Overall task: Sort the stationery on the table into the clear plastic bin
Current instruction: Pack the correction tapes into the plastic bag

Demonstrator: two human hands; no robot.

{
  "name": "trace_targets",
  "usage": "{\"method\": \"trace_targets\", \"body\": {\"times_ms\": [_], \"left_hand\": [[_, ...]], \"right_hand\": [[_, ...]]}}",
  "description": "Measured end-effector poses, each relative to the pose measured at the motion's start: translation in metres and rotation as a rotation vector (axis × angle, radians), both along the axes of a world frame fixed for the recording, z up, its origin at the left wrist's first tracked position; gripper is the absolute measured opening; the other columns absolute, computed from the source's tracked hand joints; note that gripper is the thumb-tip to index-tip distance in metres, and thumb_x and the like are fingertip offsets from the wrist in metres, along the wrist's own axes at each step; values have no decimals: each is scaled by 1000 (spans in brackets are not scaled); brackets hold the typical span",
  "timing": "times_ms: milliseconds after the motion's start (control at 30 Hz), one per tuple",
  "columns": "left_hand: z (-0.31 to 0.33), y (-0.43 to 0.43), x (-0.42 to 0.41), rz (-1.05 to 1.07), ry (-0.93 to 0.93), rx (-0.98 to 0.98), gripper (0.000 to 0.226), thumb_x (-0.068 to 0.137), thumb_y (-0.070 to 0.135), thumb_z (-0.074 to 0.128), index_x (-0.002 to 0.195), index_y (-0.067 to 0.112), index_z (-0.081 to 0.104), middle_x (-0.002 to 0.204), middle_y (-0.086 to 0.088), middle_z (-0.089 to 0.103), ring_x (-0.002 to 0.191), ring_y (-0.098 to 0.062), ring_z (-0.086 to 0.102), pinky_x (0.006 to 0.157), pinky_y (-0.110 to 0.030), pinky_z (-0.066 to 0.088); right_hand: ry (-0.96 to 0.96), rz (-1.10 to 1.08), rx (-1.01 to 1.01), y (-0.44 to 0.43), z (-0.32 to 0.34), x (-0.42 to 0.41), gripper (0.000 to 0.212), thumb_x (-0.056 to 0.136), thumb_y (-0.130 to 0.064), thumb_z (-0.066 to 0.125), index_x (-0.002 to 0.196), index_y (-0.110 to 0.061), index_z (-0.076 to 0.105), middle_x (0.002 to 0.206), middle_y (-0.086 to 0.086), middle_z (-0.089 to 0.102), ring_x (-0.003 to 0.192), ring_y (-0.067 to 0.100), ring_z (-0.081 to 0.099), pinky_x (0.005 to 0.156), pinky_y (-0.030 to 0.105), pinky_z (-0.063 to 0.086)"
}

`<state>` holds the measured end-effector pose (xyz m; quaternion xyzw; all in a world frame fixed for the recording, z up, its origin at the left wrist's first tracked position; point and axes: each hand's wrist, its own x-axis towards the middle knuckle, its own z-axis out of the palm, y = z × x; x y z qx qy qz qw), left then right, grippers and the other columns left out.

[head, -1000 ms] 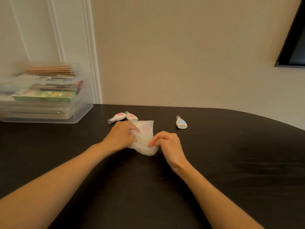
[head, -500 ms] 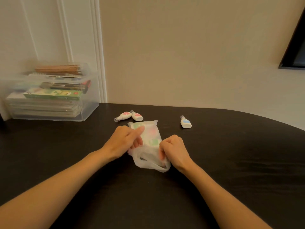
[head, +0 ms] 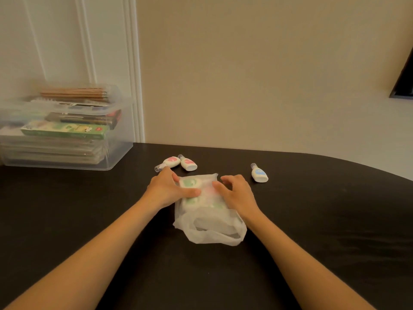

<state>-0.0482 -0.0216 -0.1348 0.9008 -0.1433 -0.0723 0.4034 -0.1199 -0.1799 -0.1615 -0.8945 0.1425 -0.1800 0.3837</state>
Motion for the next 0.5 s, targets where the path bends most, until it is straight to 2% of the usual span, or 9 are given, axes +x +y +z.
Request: {"method": "trace_targets", "body": {"times_ms": [67, 100, 200, 300, 400, 500], "left_hand": [[-2, 1, 3, -12, 10, 21, 61, 61, 51, 79, 100, 16, 48, 98, 3, 49, 92, -14, 48, 70, -26, 38], [-2, 1, 4, -12, 7, 30, 59, 61, 51, 79, 97, 15, 49, 95, 2, 50, 88, -13, 48, 66, -25, 37], [-4, -1, 9, -2, -31, 86, 55, 62, 57, 75, 80, 11, 50, 78, -1, 50, 75, -12, 47, 57, -24, 34], [-4, -4, 10, -25, -82, 144, 53, 66, 58, 72, 63, 12, 46, 65, -1, 47, 70, -14, 48, 58, -25, 35], [-5, -4, 7, -86, -91, 34, 50, 72, 43, 74, 54, 14, 38, 55, 0, 37, 55, -12, 36, 54, -24, 28], [-6, -3, 5, -133, -159, -30, 47, 77, 30, 73, 54, 15, 35, 55, 2, 33, 52, -11, 29, 50, -21, 23]], "right_hand": [[54, 63, -74, -1, 3, 7, 39, 92, -41, 52, 64, -13, 56, 73, -2, 47, 65, 9, 45, 59, 21, 32], [63, 68, -86, -1, 4, 9, 45, 91, -42, 53, 56, -13, 48, 66, -3, 42, 57, 8, 39, 54, 21, 28], [64, 28, -173, 3, 7, 12, 40, 90, -43, 53, 64, -14, 46, 70, -4, 42, 58, 8, 37, 54, 20, 28], [44, 3, -251, 4, 8, 11, 38, 91, -40, 53, 63, -18, 39, 67, -6, 41, 58, 8, 35, 55, 18, 29], [32, -19, -269, 5, 10, 9, 39, 91, -37, 53, 61, -18, 38, 62, -5, 41, 55, 8, 35, 54, 18, 28], [-20, -53, -216, 7, 9, 8, 32, 90, -33, 57, 66, -14, 47, 65, -2, 47, 60, 10, 44, 56, 18, 34]]}}
